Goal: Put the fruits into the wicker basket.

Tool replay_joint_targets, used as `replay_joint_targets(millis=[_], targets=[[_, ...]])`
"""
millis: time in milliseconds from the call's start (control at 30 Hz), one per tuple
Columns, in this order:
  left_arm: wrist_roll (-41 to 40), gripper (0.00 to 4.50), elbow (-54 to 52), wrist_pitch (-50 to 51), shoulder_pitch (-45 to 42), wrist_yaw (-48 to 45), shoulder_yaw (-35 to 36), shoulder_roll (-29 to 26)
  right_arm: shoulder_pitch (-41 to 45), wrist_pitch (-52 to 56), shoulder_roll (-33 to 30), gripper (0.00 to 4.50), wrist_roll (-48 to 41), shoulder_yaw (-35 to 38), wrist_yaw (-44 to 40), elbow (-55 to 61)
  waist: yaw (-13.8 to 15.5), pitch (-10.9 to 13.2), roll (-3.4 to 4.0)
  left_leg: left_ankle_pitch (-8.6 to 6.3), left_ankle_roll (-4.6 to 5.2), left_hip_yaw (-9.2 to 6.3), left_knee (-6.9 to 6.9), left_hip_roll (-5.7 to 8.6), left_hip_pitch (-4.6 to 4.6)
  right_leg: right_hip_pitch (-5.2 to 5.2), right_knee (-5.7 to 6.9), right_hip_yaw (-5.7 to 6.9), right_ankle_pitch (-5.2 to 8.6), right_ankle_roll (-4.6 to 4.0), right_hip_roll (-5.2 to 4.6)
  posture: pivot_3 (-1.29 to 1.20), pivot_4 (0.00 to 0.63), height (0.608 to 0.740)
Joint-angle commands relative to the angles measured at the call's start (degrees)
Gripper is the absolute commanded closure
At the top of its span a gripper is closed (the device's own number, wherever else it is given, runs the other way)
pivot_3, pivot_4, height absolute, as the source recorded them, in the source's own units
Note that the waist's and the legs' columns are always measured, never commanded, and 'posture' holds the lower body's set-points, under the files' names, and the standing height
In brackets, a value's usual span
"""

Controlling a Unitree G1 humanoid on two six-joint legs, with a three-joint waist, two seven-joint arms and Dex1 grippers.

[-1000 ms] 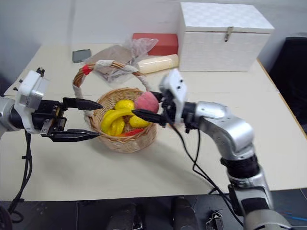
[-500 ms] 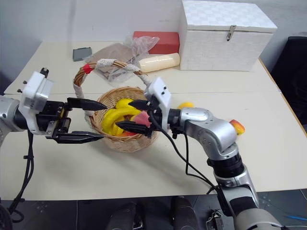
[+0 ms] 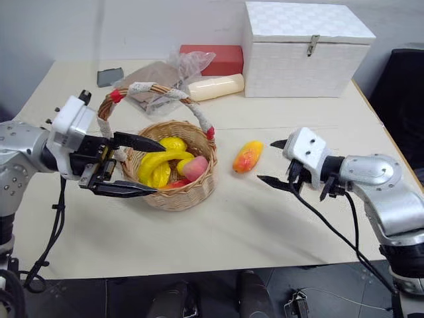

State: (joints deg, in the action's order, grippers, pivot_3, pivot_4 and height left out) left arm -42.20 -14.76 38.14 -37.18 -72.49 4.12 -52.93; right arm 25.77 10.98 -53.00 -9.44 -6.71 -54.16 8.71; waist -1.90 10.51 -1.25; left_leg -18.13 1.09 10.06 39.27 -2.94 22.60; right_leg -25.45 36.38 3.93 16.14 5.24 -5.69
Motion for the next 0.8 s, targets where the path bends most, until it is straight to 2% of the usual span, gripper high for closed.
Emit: replay_joint_targets(millis=[33, 200, 433, 533, 633, 667, 733, 800], targets=[[0.2, 0.0, -0.5, -0.7, -0.9, 0.3, 0.5, 0.3, 5.3, -16.0, 3.4, 0.03, 10.2, -5.3, 1.6, -9.6, -0.1, 0.0, -0.03, 0.01, -0.01, 0.02, -0.01, 0.0, -0.02, -0.01, 0.02, -0.04, 0.0, 0.0, 0.0, 0.0, 0.15, 0.74], [-0.4, 0.0, -1.9, 0.1, -0.9, 1.3, 1.1, 0.3, 15.7, -34.1, 10.5, 0.03, 23.4, -12.6, 9.0, -31.0, -0.4, 0.0, 0.0, 0.03, -0.06, 0.1, -0.02, -0.04, -0.12, -0.01, 0.09, -0.16, 0.02, -0.02, 0.03, 0.0, 0.15, 0.74], [-1.0, 0.0, -3.0, 1.1, 0.4, 2.5, 2.9, -1.1, 25.7, -45.5, 16.4, 0.03, 32.1, -16.6, 16.1, -50.6, -0.4, 0.0, 0.0, 0.03, -0.06, 0.11, -0.01, -0.27, -0.14, 0.0, 0.15, -0.2, 0.02, -0.03, 0.02, 0.0, 0.15, 0.74], [-1.4, 0.0, -3.7, 1.7, 0.9, 3.1, 3.6, -1.3, 26.7, -48.6, 16.8, 0.67, 32.8, -16.7, 16.4, -54.3, -0.4, 0.0, 0.0, 0.04, -0.07, 0.11, -0.01, -0.33, -0.17, 0.02, 0.17, -0.2, 0.03, -0.04, 0.03, 0.0, 0.15, 0.74], [-1.3, 0.0, -3.8, 1.9, 1.6, 3.4, 4.3, -1.4, 25.2, -50.0, 16.4, 1.7, 30.0, -15.3, 14.0, -53.0, -0.4, 0.0, 0.0, 0.04, -0.07, 0.11, -0.01, -0.34, -0.18, 0.04, 0.21, -0.22, 0.02, -0.03, 0.03, 0.0, 0.15, 0.74], [-1.2, 0.0, -3.8, 1.9, 1.8, 3.4, 4.5, -1.5, 24.6, -50.1, 16.2, 1.91, 29.1, -14.9, 13.3, -52.3, -0.4, 0.0, 0.0, 0.04, -0.07, 0.11, -0.01, -0.36, -0.19, 0.04, 0.25, -0.22, 0.03, -0.04, 0.04, 0.0, 0.15, 0.74], [-0.8, 0.0, -3.1, 1.7, 2.1, 3.9, 4.9, -1.4, 22.2, -49.5, 14.8, 2.16, 27.0, -13.3, 12.0, -48.4, -0.3, 0.0, 0.0, 0.04, -0.07, 0.1, -0.01, -0.38, -0.18, 0.04, 0.41, -0.21, 0.03, -0.04, 0.07, 0.0, 0.15, 0.74], [-0.7, 0.0, -2.4, 1.7, 2.4, 4.6, 5.5, -1.4, 17.8, -46.0, 12.7, 2.21, 20.8, -10.7, 7.6, -40.4, 0.1, 0.0, 0.0, 0.04, -0.08, 0.09, -0.02, -0.39, -0.18, 0.04, 0.41, -0.21, 0.03, -0.04, 0.06, 0.0, 0.15, 0.74]])
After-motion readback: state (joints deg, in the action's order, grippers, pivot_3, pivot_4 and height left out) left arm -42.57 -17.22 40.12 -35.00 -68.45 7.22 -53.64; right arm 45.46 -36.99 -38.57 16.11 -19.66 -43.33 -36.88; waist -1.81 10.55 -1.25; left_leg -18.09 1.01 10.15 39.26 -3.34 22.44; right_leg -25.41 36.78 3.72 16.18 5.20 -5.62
